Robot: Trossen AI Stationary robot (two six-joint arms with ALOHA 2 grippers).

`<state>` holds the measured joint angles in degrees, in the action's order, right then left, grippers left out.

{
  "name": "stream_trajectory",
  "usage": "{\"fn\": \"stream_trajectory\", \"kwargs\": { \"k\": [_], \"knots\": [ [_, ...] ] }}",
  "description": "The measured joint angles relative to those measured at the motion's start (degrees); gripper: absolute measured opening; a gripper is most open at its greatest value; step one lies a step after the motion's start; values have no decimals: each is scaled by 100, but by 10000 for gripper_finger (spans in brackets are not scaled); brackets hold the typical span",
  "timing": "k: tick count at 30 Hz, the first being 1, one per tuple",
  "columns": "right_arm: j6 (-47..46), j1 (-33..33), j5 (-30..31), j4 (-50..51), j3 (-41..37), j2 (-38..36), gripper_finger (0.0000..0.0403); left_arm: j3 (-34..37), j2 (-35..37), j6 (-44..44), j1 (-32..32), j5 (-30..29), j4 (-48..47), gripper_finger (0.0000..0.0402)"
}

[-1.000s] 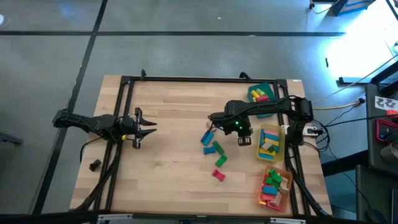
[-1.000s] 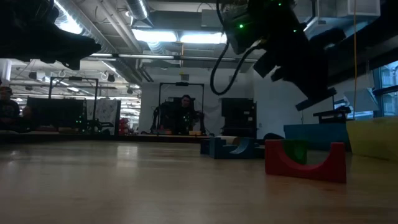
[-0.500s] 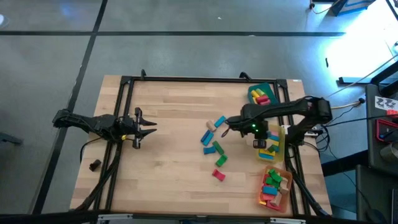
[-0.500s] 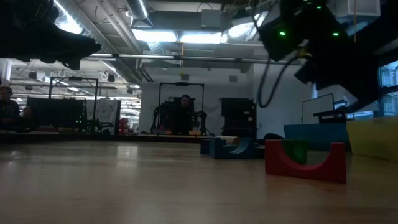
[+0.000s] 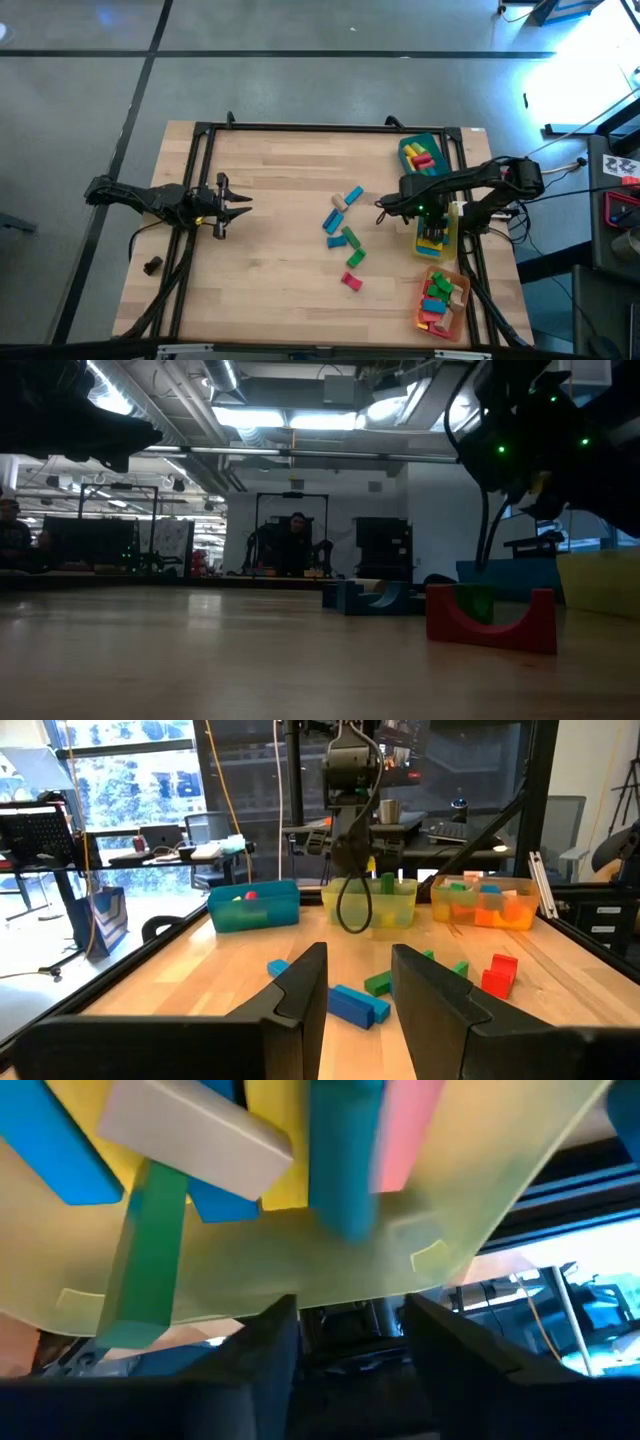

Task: Sort blocks by size
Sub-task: Put the blue rectangular block into the yellow bin

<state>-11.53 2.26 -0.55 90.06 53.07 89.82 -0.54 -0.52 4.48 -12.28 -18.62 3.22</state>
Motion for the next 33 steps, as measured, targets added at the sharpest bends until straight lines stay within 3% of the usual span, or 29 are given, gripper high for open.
{"fn": "stream_trajectory", "kwargs": {
  "k": [6,11,16,21,25,29,33],
  "knots": [
    [118,0,-14,-4,41,0,237,0,-1,-1,-1,1,-2,100],
    [300,0,3,-2,377,0,249,0,-1,1,-1,0,-1,100],
    [751,0,722,-191,1042,0,250,0,-1,0,-1,-1,0,100],
    [1384,0,1248,-1762,1280,0,250,0,-1,1,-1,-1,0,100],
    [2808,0,1489,-3351,1186,1,250,0,0,1,-1,-1,0,100],
    [4087,102,1468,-4684,1016,10,250,0,-1,1,-1,1,0,100],
    [4535,401,1288,-5386,980,204,243,0,1,1,-1,-1,0,100]
  ]
}}
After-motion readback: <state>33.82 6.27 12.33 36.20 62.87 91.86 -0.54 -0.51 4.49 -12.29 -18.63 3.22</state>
